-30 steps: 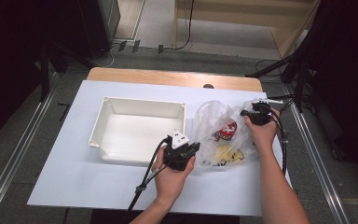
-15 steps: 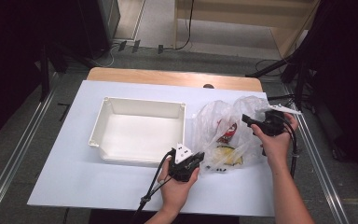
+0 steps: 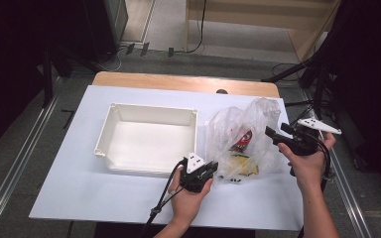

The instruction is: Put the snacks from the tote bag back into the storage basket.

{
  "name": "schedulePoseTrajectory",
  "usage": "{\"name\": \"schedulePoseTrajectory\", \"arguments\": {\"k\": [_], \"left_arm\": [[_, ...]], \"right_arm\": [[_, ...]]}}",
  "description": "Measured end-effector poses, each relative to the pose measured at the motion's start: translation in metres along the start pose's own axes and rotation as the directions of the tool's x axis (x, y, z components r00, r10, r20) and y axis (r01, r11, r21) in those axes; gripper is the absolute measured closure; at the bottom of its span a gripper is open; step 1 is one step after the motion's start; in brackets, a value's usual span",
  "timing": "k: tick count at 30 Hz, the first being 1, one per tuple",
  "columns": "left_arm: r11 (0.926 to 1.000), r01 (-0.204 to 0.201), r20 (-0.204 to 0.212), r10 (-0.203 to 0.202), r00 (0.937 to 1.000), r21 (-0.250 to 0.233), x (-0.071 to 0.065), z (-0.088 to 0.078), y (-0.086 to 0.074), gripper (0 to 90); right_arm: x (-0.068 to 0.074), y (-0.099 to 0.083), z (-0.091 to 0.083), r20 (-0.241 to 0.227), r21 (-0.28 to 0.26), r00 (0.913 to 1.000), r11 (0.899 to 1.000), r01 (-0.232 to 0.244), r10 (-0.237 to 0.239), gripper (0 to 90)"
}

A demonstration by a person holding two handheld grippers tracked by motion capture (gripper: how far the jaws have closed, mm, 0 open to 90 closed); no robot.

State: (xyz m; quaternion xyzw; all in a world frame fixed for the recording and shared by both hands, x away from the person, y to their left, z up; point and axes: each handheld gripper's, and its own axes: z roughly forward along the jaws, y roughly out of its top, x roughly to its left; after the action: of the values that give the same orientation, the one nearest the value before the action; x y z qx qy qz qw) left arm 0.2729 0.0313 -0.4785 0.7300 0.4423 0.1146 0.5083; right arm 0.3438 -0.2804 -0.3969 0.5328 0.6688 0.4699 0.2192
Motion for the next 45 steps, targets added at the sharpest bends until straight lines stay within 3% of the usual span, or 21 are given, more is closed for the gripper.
{"name": "schedulePoseTrajectory", "arguments": {"k": [6,9,11,13,15,17,23,31,38,45], "left_arm": [[1.0,0.004,0.004,-0.004,1.0,0.004,0.0,0.0,0.0,85.5],[1.0,0.001,0.013,-0.001,0.9999,0.003,0.001,0.0,0.0,84.9],[1.0,0.0,0.011,0.0,0.9999,0.0,0.0,0.0,0.0,84.6],[1.0,0.003,0.013,-0.003,0.9999,0.0,0.001,0.0,0.0,84.4],[1.0,0.004,0.013,-0.004,0.9999,-0.003,0.0,0.0,0.0,84.4],[1.0,0.001,0.013,-0.001,0.9999,-0.001,0.001,0.0,0.0,84.3],[1.0,0.008,0.02,-0.008,0.9998,-0.003,0.001,-0.001,0.0,84.0],[0.9999,0.01,0.025,-0.01,0.9996,-0.008,0.001,-0.001,0.0,84.0],[0.9999,0.006,0.025,-0.006,0.9997,-0.011,0.001,-0.001,-0.001,83.6],[1.0,0.003,0.025,-0.003,0.9997,-0.009,0.0,-0.001,-0.001,84.8]], "right_arm": [[0.007,0.002,-0.023,0.024,-0.059,0.9993,0.998,0.029,-0.028,33.7],[0.015,0.005,-0.034,0.025,-0.109,0.9986,0.993,0.05,-0.047,40.5],[0.026,0.006,-0.042,-0.006,-0.154,0.9975,0.986,0.069,-0.07,56.3],[0.036,0.006,-0.042,-0.041,-0.171,0.9935,0.98,0.098,-0.107,64.7],[0.048,0.004,-0.033,-0.08,-0.137,0.9839,0.979,0.148,-0.16,69.6],[0.054,0.0,-0.018,-0.083,-0.089,0.9778,0.979,0.185,-0.193,72.2],[0.041,-0.007,0.021,-0.024,-0.009,0.9925,0.993,0.119,-0.12,65.7],[0.029,-0.014,0.044,0.026,0.082,0.9909,0.988,0.13,-0.132,62.7],[0.024,-0.016,0.052,0.036,0.093,0.9931,0.99,0.108,-0.112,62.9],[0.026,-0.014,0.064,-0.038,0.058,0.9966,0.995,0.075,-0.073,66.3]]}}
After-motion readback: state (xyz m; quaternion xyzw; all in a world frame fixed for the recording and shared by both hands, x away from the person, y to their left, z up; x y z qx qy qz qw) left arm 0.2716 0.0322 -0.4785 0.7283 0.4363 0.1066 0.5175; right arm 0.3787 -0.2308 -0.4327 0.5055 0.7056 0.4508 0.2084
